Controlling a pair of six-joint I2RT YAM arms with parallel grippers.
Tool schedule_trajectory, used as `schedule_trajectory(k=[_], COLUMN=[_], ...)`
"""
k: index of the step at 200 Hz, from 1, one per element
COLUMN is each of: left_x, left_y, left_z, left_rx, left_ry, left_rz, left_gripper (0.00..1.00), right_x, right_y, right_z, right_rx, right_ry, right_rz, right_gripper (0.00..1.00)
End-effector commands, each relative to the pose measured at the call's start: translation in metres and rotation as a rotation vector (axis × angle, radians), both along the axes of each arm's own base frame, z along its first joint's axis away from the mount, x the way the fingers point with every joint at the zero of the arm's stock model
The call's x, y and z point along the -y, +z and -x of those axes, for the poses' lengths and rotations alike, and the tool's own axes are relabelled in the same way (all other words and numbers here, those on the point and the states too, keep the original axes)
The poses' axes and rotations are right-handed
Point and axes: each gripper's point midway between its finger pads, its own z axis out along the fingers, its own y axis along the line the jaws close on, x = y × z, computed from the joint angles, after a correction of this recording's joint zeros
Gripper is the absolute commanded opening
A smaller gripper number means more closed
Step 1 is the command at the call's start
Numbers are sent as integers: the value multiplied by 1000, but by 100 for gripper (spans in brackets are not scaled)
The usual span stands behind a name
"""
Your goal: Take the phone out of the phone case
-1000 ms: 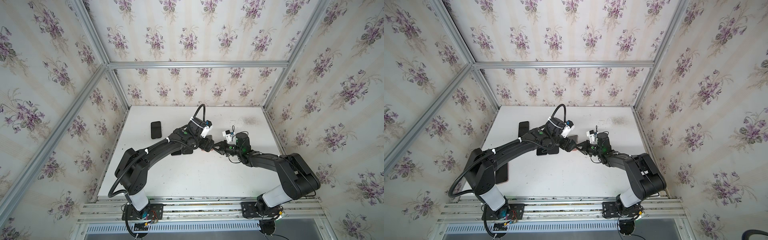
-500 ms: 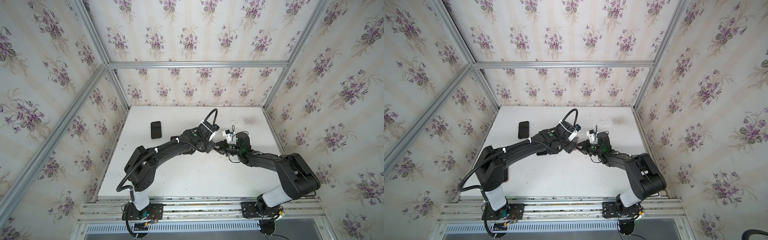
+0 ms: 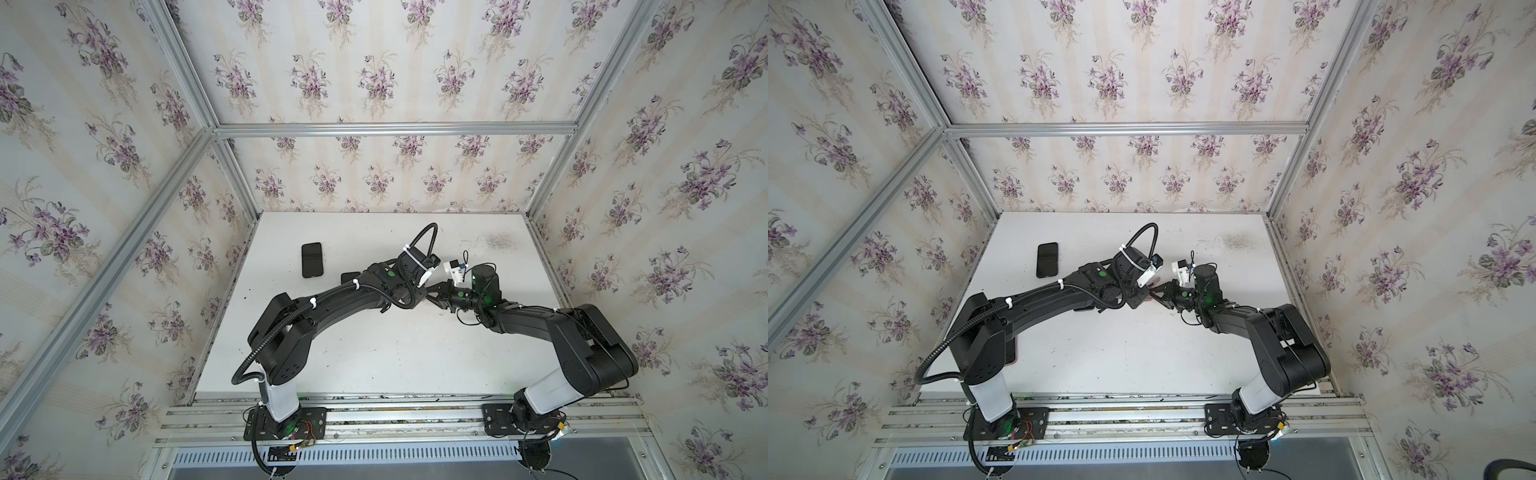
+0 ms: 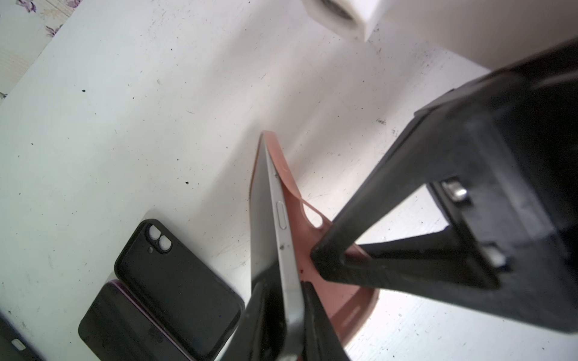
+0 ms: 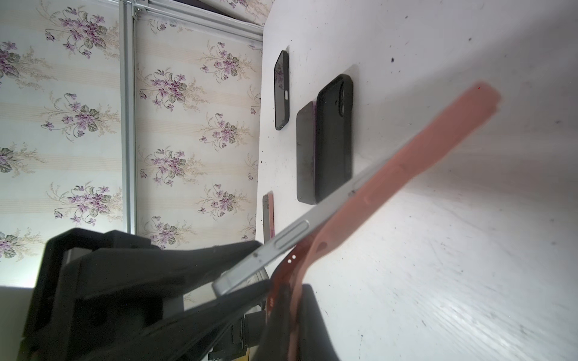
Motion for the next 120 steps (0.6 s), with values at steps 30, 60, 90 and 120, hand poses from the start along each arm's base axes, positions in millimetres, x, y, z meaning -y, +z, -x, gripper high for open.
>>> schedule_trajectory(k=[30,60,90,120], left_x=[3,1,-10,-29], left_y=[-1,7,27,46], left_z=[9,4,-3,-6], left_rx=[-43,-21,44,129], left_ry=[14,49,106,171], left_rz=[52,61,62,29], left_gripper=[5,2,1,1], right_x=[-5,-4,2,16], right_y=[16,13,0,-20], right_z=[-7,-6,-2,4], right_rx=[71,54,2,-58], right_ry=[20,20,13,-4], right_rz=[-36,-31,9,122], right_gripper=[0,0,0,0])
